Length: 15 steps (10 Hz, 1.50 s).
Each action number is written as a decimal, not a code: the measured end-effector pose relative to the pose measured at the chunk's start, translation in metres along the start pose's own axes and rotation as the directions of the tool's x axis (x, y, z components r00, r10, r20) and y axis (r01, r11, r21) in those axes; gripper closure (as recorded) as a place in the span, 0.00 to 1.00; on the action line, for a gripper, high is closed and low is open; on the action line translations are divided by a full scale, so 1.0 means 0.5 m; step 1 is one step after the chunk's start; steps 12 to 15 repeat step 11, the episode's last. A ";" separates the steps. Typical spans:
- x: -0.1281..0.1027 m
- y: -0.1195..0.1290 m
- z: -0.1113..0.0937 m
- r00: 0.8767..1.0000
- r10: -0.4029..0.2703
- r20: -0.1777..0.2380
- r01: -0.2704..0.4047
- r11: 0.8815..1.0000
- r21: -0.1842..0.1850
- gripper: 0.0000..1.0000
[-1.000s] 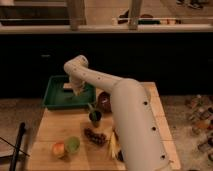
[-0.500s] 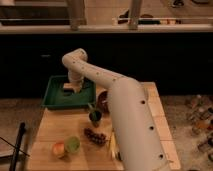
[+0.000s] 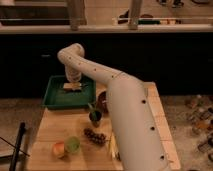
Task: Place fork in table surface
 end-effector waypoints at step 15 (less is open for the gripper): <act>-0.058 0.028 -0.027 1.000 0.004 0.029 -0.005 0.999 0.038 1.00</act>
